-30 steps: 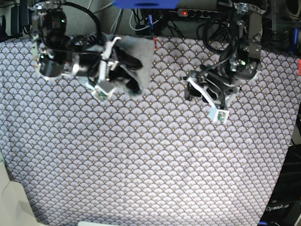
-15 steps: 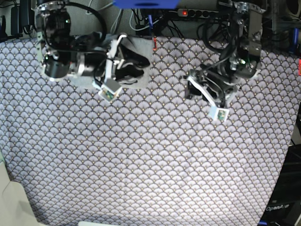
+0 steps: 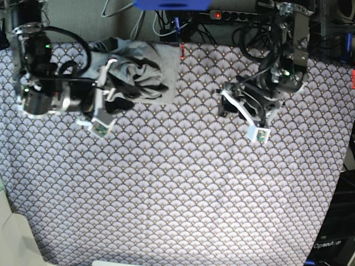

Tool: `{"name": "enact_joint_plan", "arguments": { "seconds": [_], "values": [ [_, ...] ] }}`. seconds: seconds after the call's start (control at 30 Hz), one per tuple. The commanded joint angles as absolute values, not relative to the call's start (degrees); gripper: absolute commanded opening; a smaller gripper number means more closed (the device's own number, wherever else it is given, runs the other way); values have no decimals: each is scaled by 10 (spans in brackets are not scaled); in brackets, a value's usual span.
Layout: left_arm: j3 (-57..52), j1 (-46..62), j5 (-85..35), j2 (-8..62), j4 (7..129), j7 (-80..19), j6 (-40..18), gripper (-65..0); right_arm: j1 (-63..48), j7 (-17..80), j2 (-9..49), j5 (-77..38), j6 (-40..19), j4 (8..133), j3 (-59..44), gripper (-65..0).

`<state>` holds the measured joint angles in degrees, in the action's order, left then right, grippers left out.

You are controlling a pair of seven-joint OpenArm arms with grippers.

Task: Fold the T-shirt properly
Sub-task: 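Drag the folded grey shirt with the right gripper along the table rim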

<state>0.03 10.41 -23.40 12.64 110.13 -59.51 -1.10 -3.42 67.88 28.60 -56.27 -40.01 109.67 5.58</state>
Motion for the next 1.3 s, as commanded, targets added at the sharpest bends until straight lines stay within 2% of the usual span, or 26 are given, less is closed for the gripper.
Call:
{"name": "enact_joint_plan", "arguments": {
  "seconds": [0.0,0.1,0.23,0.37,0.47,0.63,0.8,1.03,1.27],
  "values": [
    [-1,93,-238,129,1107,-582,-12,-322,-26,666,297,-581,-400,1106,40,-516],
    [0,94,-238,129,1107,-559,-12,-322,-36,671,315,-569,-400,1106,2,-587],
    [0,94,-238,129,1106,-554,-12,-322,-75,667,322,-519,-400,1106,-60,-646],
    [0,94,-238,129,1106,-554,-12,-322,-140,665,320,-462,-400,1106,-133,-650],
    [0,94,-238,129,1106,-554,-13,-322,-185,640,311,-444,-400,1106,-149,-650],
    [0,90,-238,129,1106,-554,-13,-322,-239,580,296,-443,-400,1106,-147,-650],
    [0,91,-238,129,1106,-557,-13,-322,-245,576,262,-441,-400,1105,-145,-650],
    [0,95,-238,130,1106,-560,-13,-322,-218,561,255,-440,-400,1096,-65,-650],
    [0,105,-238,130,1113,-560,-13,-322,-171,539,247,-440,-400,1018,-4,-650]
  ]
}}
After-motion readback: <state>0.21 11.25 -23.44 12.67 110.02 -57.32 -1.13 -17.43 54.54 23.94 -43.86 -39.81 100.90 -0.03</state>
